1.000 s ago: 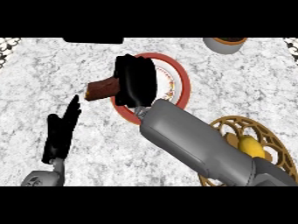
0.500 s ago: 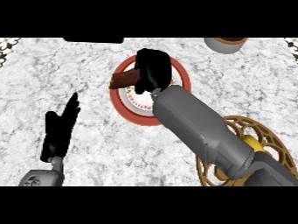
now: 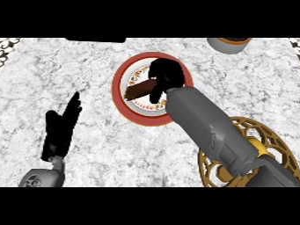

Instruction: Pick the sweet potato from the placemat and place it in the plate

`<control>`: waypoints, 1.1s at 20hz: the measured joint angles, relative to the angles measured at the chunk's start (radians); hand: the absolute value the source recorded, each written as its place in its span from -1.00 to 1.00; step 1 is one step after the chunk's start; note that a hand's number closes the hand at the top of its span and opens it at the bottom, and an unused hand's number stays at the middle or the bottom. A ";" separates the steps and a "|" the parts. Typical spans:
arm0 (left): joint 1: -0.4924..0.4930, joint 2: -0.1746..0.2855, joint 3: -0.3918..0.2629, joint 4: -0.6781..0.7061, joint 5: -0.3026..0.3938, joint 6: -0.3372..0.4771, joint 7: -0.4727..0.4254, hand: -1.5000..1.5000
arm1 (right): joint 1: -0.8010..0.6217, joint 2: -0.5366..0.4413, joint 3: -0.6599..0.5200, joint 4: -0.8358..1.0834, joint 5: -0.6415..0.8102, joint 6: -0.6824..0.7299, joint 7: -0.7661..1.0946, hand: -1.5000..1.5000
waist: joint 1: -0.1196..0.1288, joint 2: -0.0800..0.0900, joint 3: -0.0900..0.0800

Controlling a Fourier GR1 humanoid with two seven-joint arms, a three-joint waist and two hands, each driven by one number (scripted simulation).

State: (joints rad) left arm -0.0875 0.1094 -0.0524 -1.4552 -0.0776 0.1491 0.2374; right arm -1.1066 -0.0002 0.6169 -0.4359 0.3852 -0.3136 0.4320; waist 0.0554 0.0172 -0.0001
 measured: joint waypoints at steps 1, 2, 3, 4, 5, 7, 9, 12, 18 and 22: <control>0.004 0.001 0.004 0.001 0.003 -0.002 -0.002 0.00 | 0.004 0.000 -0.006 0.016 -0.010 0.019 -0.024 -1.00 | -0.002 -0.001 0.000; 0.008 -0.002 0.001 -0.002 0.000 0.001 -0.002 0.00 | 0.001 0.000 -0.014 0.037 -0.019 0.041 -0.054 -1.00 | -0.002 -0.001 0.000; 0.003 -0.001 0.004 -0.002 0.001 0.000 -0.001 0.00 | -0.001 0.000 -0.020 0.047 -0.029 0.055 -0.083 -1.00 | -0.002 0.000 0.000; 0.008 0.007 0.012 -0.005 0.010 -0.010 -0.005 0.00 | 0.001 0.000 -0.031 0.063 -0.035 0.059 -0.125 -1.00 | -0.003 -0.001 0.000; 0.006 0.005 0.010 -0.005 0.009 -0.009 0.001 0.00 | 0.000 0.000 -0.044 0.068 -0.045 0.060 -0.163 -1.00 | -0.004 -0.001 0.000; 0.010 0.003 0.008 -0.009 0.001 -0.003 0.004 0.00 | 0.004 0.000 -0.076 0.062 -0.071 0.054 -0.240 -1.00 | -0.007 -0.001 0.001; 0.007 0.007 0.015 -0.007 0.005 -0.004 0.006 0.00 | 0.007 0.000 -0.123 0.035 -0.110 0.037 -0.311 -1.00 | -0.014 -0.003 0.001; 0.013 0.000 0.013 -0.001 0.001 0.003 -0.002 0.00 | 0.040 0.000 -0.216 -0.022 -0.197 -0.018 -0.429 -1.00 | -0.020 -0.002 0.002; 0.054 0.009 0.016 -0.034 0.002 -0.004 -0.002 0.00 | 0.099 -0.020 -0.384 -0.079 -0.351 0.015 -0.600 -1.00 | -0.031 -0.009 0.002; 0.043 0.002 0.019 -0.016 -0.004 0.001 -0.008 0.00 | 0.120 -0.025 -0.443 -0.040 -0.396 0.085 -0.705 -1.00 | -0.033 -0.009 0.001</control>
State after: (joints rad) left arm -0.0445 0.1114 -0.0337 -1.4710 -0.0818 0.1496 0.2296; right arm -0.9866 -0.0250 0.1738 -0.4759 -0.0109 -0.2288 -0.2735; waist 0.0221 0.0079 0.0009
